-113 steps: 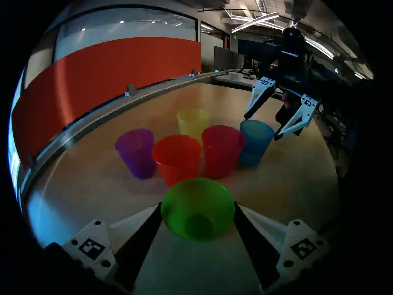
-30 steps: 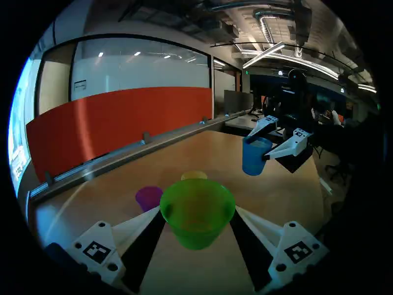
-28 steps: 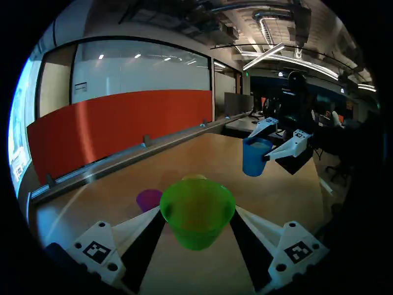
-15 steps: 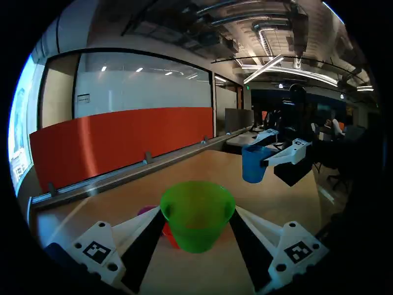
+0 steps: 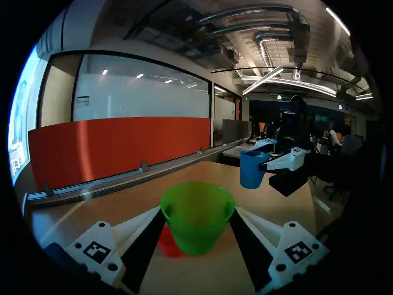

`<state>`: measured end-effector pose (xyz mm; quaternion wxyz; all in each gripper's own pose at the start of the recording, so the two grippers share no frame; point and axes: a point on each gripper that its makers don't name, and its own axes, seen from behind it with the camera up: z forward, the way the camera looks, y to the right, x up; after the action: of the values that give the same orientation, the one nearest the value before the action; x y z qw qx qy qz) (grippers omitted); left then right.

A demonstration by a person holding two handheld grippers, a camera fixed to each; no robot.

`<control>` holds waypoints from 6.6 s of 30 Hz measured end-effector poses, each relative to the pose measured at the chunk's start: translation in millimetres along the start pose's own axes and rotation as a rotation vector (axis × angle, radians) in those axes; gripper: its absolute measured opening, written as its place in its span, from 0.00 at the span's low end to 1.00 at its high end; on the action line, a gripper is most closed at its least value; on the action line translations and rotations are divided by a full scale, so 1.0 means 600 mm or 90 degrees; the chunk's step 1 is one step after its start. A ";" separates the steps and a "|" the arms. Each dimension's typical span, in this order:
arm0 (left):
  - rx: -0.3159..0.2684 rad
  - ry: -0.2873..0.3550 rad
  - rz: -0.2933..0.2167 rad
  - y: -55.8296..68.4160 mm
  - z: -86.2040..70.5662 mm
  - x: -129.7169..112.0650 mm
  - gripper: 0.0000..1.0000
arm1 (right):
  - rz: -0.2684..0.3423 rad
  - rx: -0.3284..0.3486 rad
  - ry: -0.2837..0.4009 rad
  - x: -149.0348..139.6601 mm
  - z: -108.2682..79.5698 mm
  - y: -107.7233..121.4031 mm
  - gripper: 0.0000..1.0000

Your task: Pour water

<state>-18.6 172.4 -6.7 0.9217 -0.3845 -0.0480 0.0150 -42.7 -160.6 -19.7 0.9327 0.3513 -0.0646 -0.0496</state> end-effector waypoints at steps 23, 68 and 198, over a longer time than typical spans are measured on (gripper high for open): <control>-0.012 0.013 0.007 0.011 0.011 0.003 0.87 | -0.011 0.005 0.007 0.011 0.008 -0.005 0.92; -0.024 -0.010 0.017 0.058 0.051 -0.052 0.87 | -0.243 0.013 0.029 0.122 0.052 -0.013 0.91; -0.049 0.033 0.019 0.099 0.086 -0.017 0.87 | -0.799 -0.024 -0.003 0.244 0.172 -0.025 0.91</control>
<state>-33.6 249.8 -13.6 0.9068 -0.4207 -0.0190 0.0167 84.9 -259.2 59.6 0.7315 0.3060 0.1532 -0.5898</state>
